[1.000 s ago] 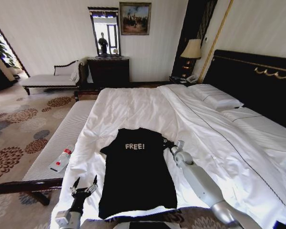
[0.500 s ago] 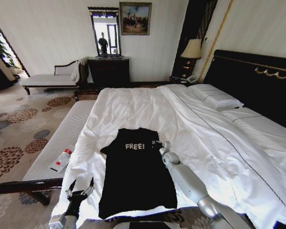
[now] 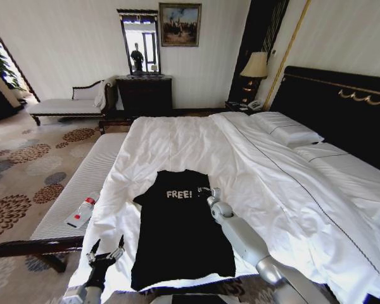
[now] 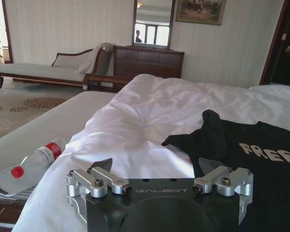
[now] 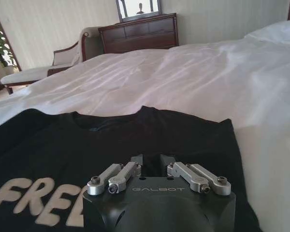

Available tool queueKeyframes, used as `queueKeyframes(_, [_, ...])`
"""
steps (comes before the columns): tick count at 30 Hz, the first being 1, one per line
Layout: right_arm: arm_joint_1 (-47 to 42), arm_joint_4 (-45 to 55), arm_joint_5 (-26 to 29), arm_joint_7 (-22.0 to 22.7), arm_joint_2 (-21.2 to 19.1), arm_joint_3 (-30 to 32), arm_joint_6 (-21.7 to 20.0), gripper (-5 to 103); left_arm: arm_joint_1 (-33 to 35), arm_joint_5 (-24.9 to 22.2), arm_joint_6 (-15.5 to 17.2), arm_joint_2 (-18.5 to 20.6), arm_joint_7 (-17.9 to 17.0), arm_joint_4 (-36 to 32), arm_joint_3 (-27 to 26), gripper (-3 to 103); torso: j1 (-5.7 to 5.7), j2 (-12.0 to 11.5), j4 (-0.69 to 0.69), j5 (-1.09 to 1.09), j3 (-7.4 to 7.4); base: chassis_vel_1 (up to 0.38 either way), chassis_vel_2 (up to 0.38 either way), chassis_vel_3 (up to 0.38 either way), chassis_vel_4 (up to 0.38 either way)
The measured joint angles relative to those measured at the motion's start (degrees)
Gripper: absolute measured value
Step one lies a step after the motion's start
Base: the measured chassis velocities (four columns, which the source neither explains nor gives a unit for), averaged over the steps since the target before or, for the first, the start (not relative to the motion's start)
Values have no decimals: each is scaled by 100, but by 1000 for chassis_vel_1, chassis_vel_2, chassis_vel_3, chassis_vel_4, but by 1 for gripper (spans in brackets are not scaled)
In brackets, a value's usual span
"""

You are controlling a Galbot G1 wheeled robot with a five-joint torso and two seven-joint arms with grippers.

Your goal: Fold the clothes on the bed.

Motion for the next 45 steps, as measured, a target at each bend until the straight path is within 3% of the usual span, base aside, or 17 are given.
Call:
queueKeyframes(4, [-637,867,-191,22,-112,-47,47,38,-11,4,24,-4,6,-15,28,100,-1,1,-2,0,-1,0,0,0,0])
queueKeyframes(6, [-720,943,-236,37,-109,-14,80,38,-14,7,31,-5,7,-22,36,100,-2,0,-2,1,-1,0,0,0,0])
queueKeyframes(8, [-797,965,-302,63,-84,185,194,48,-21,21,41,-5,7,-34,42,100,-2,0,1,1,-1,0,0,0,0])
queueKeyframes(9, [-794,924,-310,77,-66,322,247,54,-22,22,42,-5,7,-37,43,100,-2,1,1,0,-1,0,0,0,0])
queueKeyframes(11, [-774,862,-313,98,-56,439,273,54,-21,23,42,-6,7,-37,42,100,-2,0,0,1,0,0,0,0,0])
queueKeyframes(15, [-473,170,-682,139,-124,819,553,77,3,28,33,-2,13,-15,38,100,-1,0,0,1,0,0,0,0,0])
queueKeyframes(16, [-473,170,-682,139,-124,819,553,77,3,28,33,-2,13,-15,38,100,-1,0,0,1,0,0,0,0,0])
queueKeyframes(23, [-209,-625,-1824,39,-129,715,1040,99,-25,112,30,-36,13,-48,127,100,-1,0,0,0,0,0,0,0,0])
queueKeyframes(29, [-184,-977,-2418,-37,-52,577,1331,100,44,127,31,-58,10,-110,63,100,-1,0,2,1,0,0,0,0,0])
queueKeyframes(32, [-351,-837,-2643,-96,-204,492,1408,100,81,126,25,-56,13,-114,15,100,0,0,3,2,0,0,0,0,0])
queueKeyframes(35, [-788,-448,-2954,-181,-547,537,1563,100,90,64,10,-43,24,-109,-59,100,-1,0,-7,0,0,0,0,0,0])
queueKeyframes(40, [-1101,168,-2608,41,-580,969,1504,100,41,90,9,-46,29,-51,54,100,-1,0,3,-1,0,0,0,0,0])
queueKeyframes(45, [-1292,512,-2582,99,-784,1141,1458,100,-14,150,24,-58,29,-42,132,100,0,0,-1,-1,0,0,0,0,0])
